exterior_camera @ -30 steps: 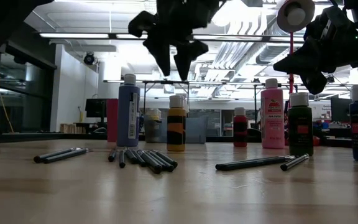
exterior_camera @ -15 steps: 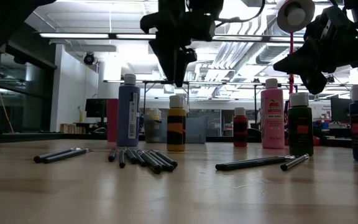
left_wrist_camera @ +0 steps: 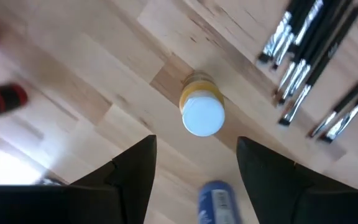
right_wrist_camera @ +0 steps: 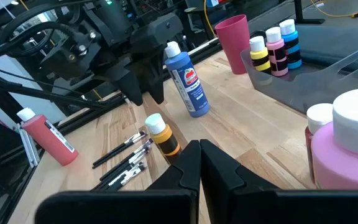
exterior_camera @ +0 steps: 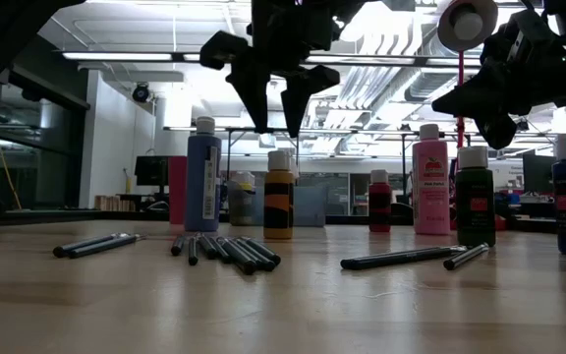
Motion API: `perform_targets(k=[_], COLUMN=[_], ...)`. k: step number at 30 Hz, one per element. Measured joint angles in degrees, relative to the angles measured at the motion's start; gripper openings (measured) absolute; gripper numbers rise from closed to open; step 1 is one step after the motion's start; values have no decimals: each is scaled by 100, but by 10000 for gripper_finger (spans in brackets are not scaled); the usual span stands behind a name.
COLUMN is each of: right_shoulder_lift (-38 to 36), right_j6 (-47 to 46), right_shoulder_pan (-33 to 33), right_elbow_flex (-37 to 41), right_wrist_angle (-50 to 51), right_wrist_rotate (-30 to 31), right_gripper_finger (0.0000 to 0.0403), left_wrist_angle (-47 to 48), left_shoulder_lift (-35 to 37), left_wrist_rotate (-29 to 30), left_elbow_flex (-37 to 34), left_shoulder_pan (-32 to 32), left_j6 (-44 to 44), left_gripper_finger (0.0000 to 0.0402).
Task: Pick & Place Paint Supplies
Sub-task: Put the dark yellow paint bottle into the black bin
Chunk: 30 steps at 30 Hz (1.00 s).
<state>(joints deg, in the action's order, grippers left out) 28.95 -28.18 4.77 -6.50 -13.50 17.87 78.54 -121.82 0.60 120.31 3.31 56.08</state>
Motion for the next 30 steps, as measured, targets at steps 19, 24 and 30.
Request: perform_targets(k=[19, 24, 30], right_shoulder_lift=[-1, 0, 0], right_j6=[0, 0, 0], right_shoulder_pan=[0, -1, -2], right_elbow_flex=[0, 0, 0], right_wrist_angle=[0, 1, 0], right_wrist_rotate=[0, 0, 0], right_gripper_finger=[3, 3, 3], left_wrist_angle=[-155, -211, -305], left_shoulder_lift=[-190, -243, -357], left_wrist_rotate=[-153, -127, -105], left_elbow_flex=[2, 8, 4], left_shoulder_pan=[-42, -48, -74], left_j6=[2287, 2367, 2471], left_gripper_finger=[216, 216, 216])
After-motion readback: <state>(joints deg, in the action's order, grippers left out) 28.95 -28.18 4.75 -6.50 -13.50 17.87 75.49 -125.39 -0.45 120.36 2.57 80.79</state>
